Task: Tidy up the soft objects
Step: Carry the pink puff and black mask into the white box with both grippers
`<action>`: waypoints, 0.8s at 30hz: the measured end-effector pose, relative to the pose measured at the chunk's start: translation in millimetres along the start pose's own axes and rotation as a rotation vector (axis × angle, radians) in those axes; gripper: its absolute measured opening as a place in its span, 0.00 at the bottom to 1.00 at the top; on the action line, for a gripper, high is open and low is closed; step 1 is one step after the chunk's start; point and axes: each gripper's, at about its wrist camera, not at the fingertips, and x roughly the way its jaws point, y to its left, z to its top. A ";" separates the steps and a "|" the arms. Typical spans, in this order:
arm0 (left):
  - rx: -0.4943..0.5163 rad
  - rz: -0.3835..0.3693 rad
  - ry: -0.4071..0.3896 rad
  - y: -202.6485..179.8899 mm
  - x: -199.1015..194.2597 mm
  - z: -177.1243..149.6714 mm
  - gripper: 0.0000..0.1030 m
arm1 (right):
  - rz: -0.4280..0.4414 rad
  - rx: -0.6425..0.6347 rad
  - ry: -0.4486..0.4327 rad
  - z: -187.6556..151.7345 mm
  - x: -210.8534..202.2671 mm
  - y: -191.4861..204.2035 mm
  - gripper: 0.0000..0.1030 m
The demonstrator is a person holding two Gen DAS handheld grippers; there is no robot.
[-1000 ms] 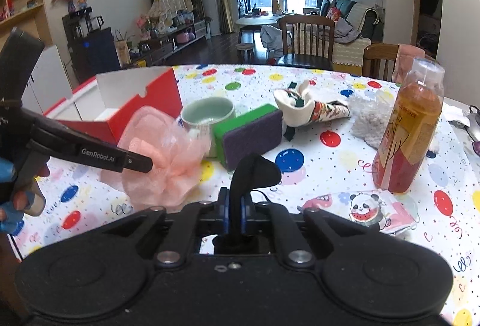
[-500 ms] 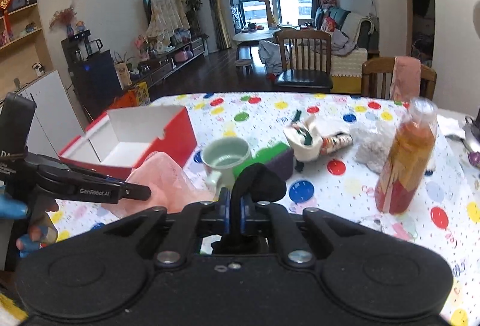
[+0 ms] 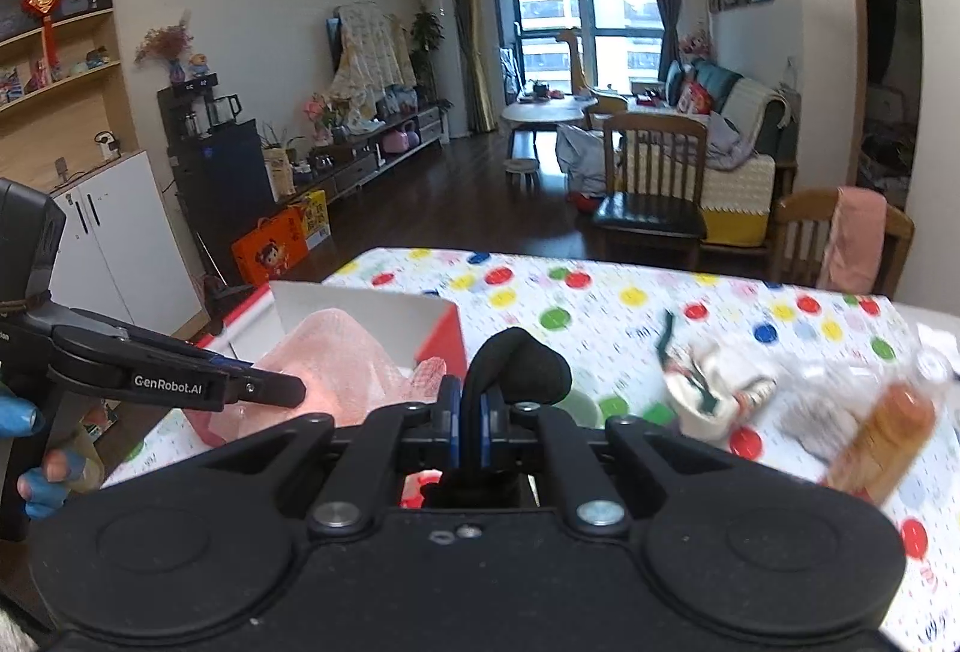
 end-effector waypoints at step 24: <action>-0.038 0.189 -0.008 153.5 15.5 30.7 0.12 | 0.082 -0.124 0.079 45.3 165.2 109.2 0.06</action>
